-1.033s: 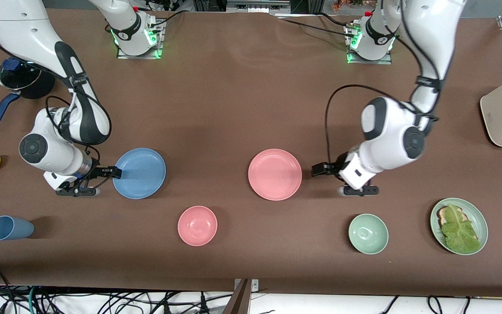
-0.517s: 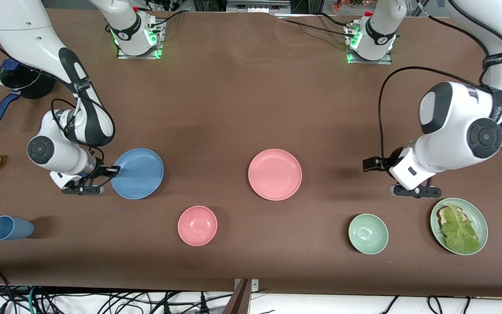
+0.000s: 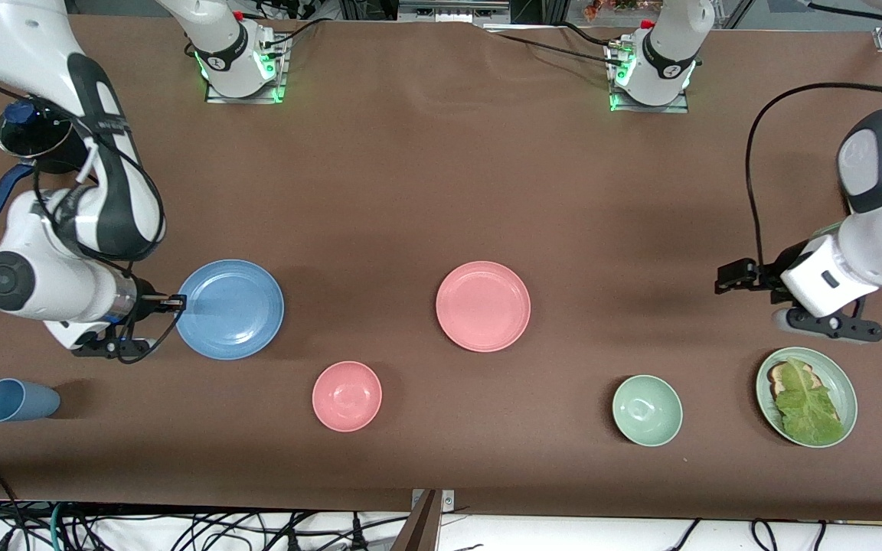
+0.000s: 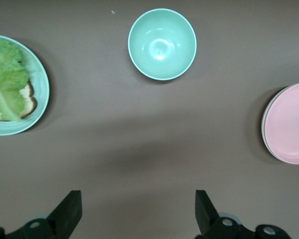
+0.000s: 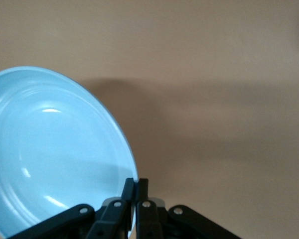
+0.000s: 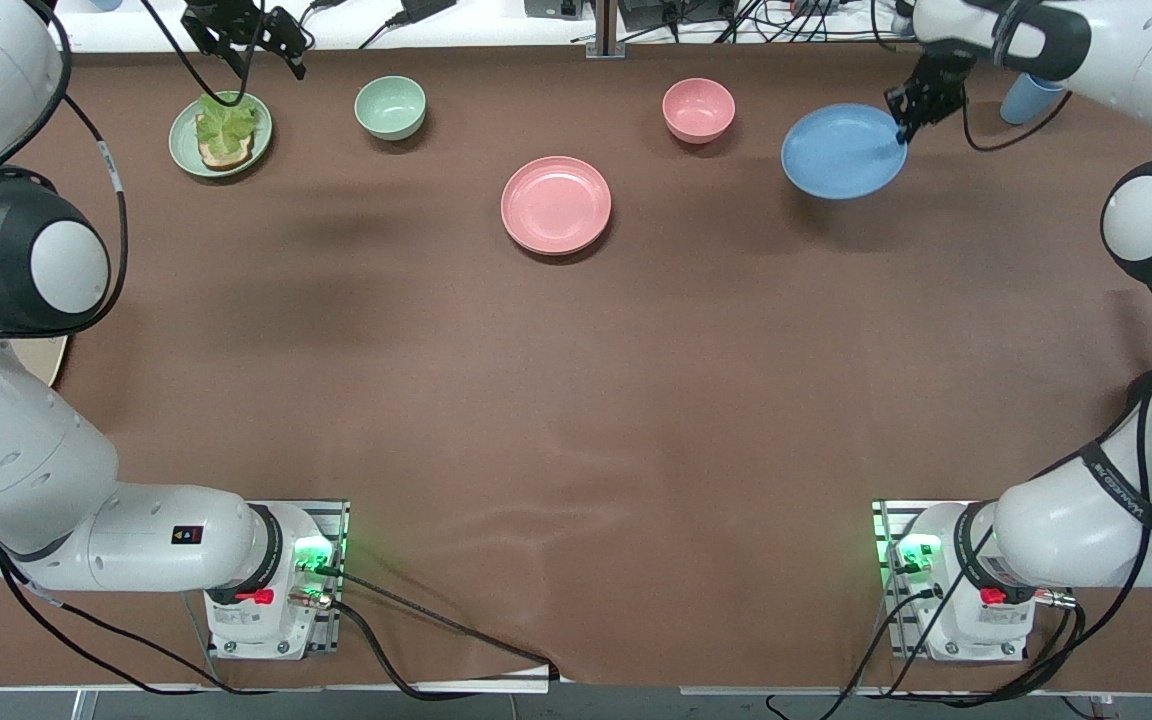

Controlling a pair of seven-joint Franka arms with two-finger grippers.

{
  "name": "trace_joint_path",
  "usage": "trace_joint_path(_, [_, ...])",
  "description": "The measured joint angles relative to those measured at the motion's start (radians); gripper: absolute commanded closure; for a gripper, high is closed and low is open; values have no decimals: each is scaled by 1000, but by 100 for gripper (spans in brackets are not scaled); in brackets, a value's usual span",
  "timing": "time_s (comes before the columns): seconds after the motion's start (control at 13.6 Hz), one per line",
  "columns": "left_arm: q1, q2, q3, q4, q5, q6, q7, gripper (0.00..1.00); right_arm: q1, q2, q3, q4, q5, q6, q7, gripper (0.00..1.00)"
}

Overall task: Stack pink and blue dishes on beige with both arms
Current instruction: 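Grip the blue plate rim with the right gripper while the left gripper withdraws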

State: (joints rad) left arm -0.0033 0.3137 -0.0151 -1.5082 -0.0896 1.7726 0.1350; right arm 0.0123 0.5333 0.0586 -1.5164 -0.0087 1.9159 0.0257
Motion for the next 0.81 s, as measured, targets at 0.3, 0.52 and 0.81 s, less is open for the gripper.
trace_joint_path(0.3, [12,-80,1,1,1,-56,0,0,97,4,41,38,23,-21,127,100])
trace_joint_path(0.52, [18,-120,9,1,1,-97,0,0,260,39,49,38,32,79,360,100])
trace_joint_path(0.81, [17,-142,19,1,2,-234,6,0,440,127,50,54,33,254,646,100])
